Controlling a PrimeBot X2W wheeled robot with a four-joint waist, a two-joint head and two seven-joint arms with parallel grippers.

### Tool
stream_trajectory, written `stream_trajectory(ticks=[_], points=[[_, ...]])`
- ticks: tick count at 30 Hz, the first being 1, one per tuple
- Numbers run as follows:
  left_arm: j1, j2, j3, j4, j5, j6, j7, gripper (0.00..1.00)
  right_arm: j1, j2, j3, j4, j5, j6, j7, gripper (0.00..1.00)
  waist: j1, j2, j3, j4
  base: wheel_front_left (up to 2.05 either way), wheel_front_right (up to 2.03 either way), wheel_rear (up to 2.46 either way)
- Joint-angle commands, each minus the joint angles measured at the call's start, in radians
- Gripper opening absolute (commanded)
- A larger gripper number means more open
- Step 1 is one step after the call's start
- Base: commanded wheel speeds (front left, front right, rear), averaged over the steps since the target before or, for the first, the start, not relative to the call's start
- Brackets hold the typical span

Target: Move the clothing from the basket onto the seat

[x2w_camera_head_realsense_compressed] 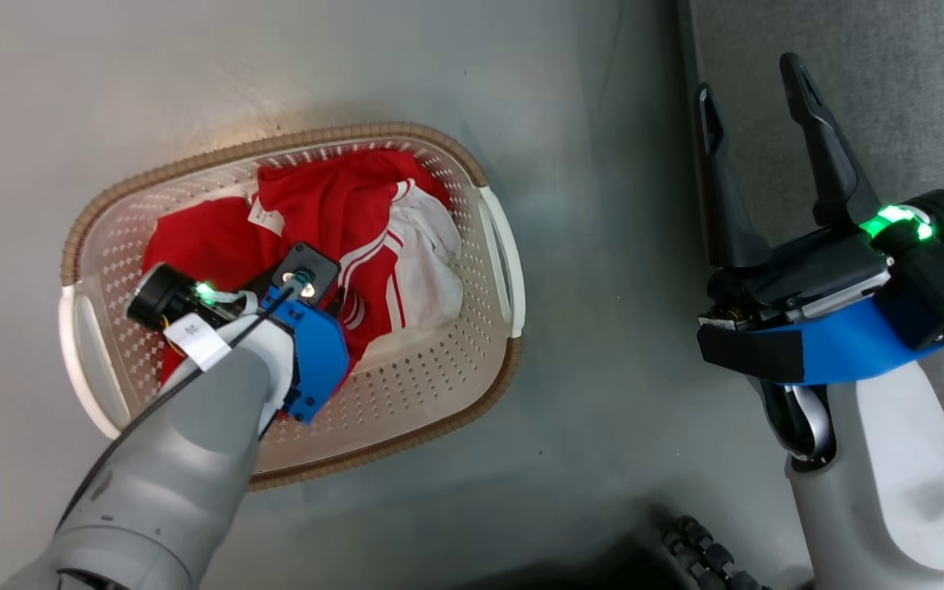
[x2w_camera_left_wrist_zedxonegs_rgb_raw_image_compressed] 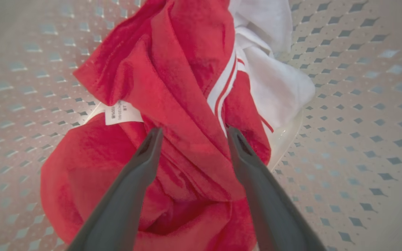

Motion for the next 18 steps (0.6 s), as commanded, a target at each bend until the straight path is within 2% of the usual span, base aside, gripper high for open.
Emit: stream_trajectory(ticks=[1, 18], points=[[-0.035, 0.015, -0.007, 0.006, -0.004, 0.0, 0.015, 1.0, -0.011, -0.001, 0.001, -0.015, 0.004, 0.0, -0.004, 1.0, -0.0002, 0.0001, 0.038, -0.006, 0.0, 0.0, 0.0], [-0.127, 0.001, -0.039, 0.017, -0.04, 0.008, 0.054, 1.0, 0.038, -0.001, -0.011, -0.084, -0.014, 0.0, -0.004, 1.0, -0.0002, 0.0001, 0.144, 0.005, 0.0, 0.0, 0.0]])
